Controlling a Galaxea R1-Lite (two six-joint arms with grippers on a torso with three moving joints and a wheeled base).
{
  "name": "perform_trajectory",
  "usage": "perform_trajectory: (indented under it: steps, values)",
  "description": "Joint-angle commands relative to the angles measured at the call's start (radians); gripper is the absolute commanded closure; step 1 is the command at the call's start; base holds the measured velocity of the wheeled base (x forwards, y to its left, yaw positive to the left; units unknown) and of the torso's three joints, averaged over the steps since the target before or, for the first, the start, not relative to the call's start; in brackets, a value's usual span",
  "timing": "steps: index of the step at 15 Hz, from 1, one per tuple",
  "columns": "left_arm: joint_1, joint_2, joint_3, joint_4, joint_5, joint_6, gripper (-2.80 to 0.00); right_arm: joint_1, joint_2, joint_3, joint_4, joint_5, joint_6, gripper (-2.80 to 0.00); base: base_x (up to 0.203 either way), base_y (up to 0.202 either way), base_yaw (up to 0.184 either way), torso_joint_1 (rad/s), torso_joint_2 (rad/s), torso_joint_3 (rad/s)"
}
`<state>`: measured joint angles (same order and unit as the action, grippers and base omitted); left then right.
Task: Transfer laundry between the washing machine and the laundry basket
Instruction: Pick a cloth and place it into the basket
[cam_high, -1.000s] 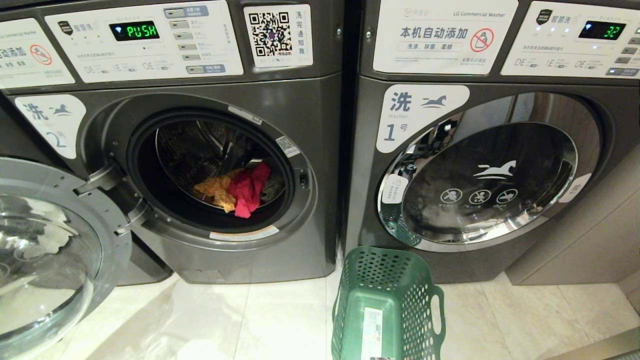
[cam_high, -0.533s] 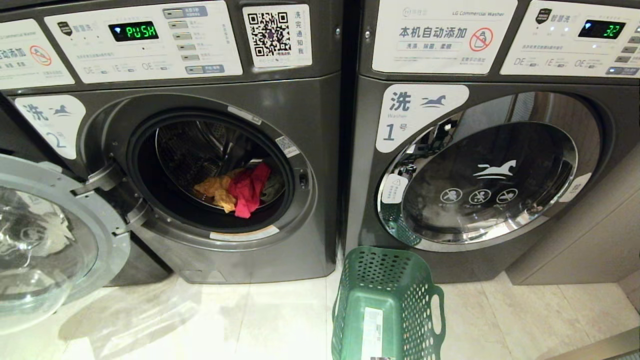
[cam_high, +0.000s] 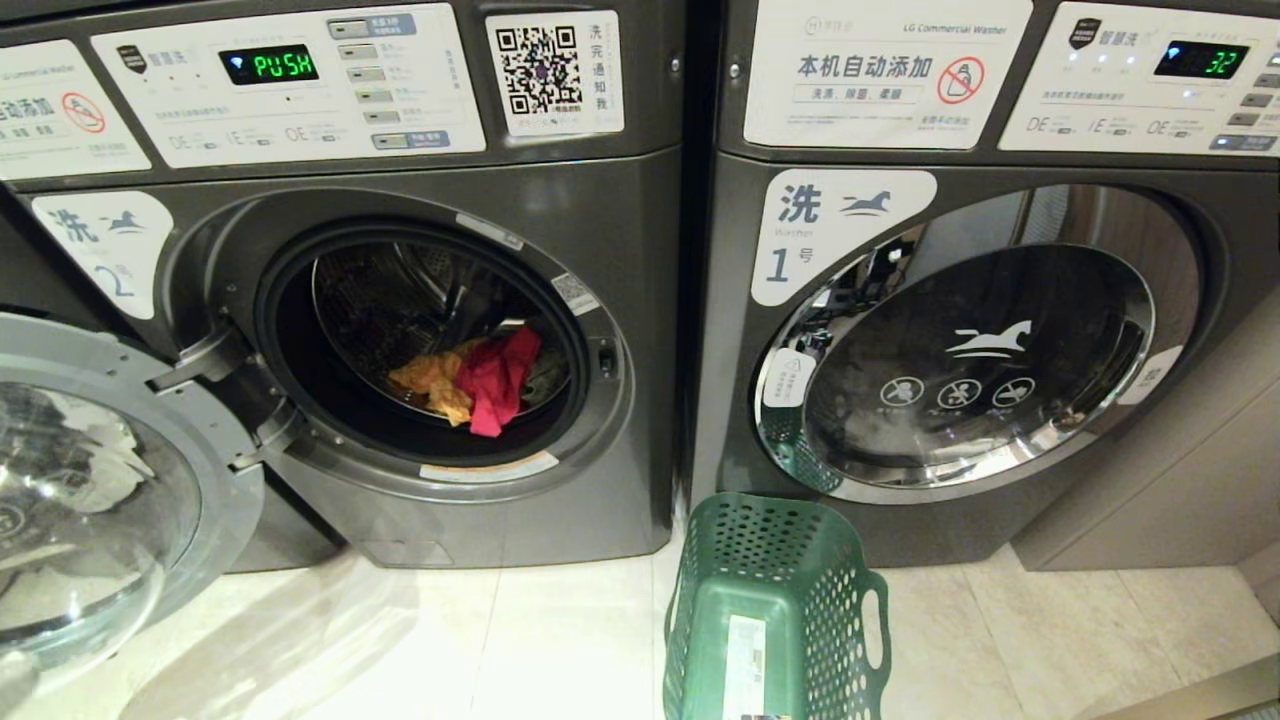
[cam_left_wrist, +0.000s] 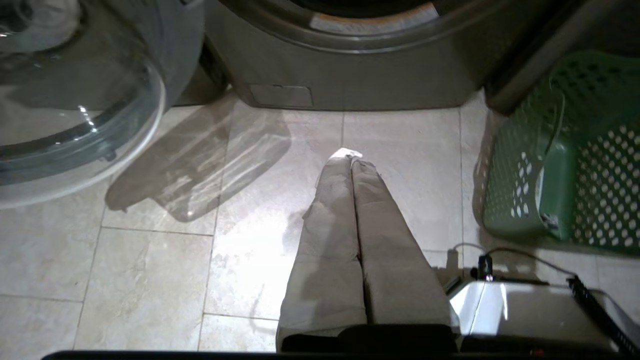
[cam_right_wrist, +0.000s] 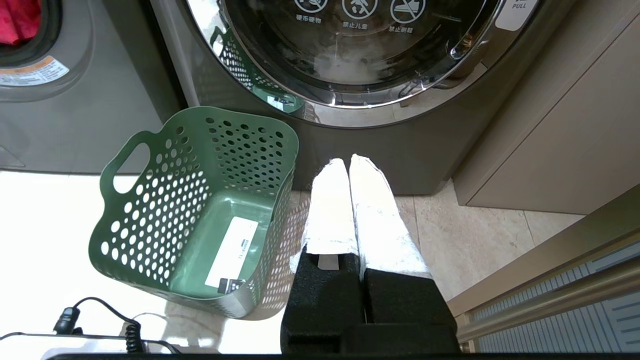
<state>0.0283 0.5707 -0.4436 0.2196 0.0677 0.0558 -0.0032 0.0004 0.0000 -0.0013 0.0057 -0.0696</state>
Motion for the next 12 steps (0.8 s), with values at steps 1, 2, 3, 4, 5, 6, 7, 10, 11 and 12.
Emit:
perform_trajectory:
  steps: [1, 2, 3, 4, 5, 6, 7, 10, 11, 12]
  values:
    - [-0.032, -0.236, 0.250, -0.066, -0.037, 0.032, 0.00, -0.001, 0.001, 0.000, 0.000, 0.000, -0.001, 0.00, 0.000, 0.000, 0.000, 0.000, 0.00, 0.000]
    - [-0.035, -0.310, 0.331, -0.113, -0.058, 0.058, 0.00, 0.000, 0.002, 0.000, 0.000, 0.000, 0.000, 0.00, 0.000, 0.000, 0.000, 0.000, 0.00, 0.000]
    - [-0.037, -0.392, 0.383, -0.162, -0.084, 0.082, 0.00, 0.000, 0.001, 0.000, 0.000, 0.000, 0.002, 0.00, 0.000, 0.000, 0.000, 0.000, 0.00, 0.000]
    - [-0.039, -0.450, 0.412, -0.193, -0.104, 0.100, 0.00, 0.000, 0.001, 0.000, 0.000, 0.000, 0.005, 0.00, 0.000, 0.000, 0.000, 0.000, 0.00, 0.000]
    - [-0.038, -0.511, 0.424, -0.209, -0.115, 0.110, 0.00, 0.000, 0.001, 0.000, 0.000, 0.000, 0.007, 0.00, 0.000, 0.000, 0.000, 0.000, 0.00, 0.000]
    - [-0.036, -0.560, 0.433, -0.216, -0.119, 0.113, 0.00, 0.000, 0.001, 0.000, 0.000, 0.000, 0.008, 0.00, 0.000, 0.000, 0.000, 0.000, 0.00, 0.000]
    - [-0.033, -0.575, 0.439, -0.218, -0.111, 0.097, 0.00, 0.000, 0.001, 0.000, 0.000, 0.000, 0.008, 0.00, 0.000, 0.000, 0.000, 0.000, 0.00, 0.000]
    - [-0.031, -0.571, 0.444, -0.217, -0.091, 0.046, 0.00, 0.000, 0.001, 0.000, 0.000, 0.000, 0.007, 0.00, 0.000, 0.000, 0.000, 0.000, 0.00, 0.000]
    - [-0.031, -0.571, 0.444, -0.215, -0.091, 0.050, 0.00, 0.000, 0.001, 0.000, 0.000, 0.000, 0.007, 0.00, 0.000, 0.000, 0.000, 0.000, 0.00, 0.000]
    - [-0.031, -0.571, 0.444, -0.212, -0.091, 0.049, 0.00, 0.000, 0.001, 0.000, 0.000, 0.000, 0.008, 0.00, 0.000, 0.000, 0.000, 0.000, 0.00, 0.000]
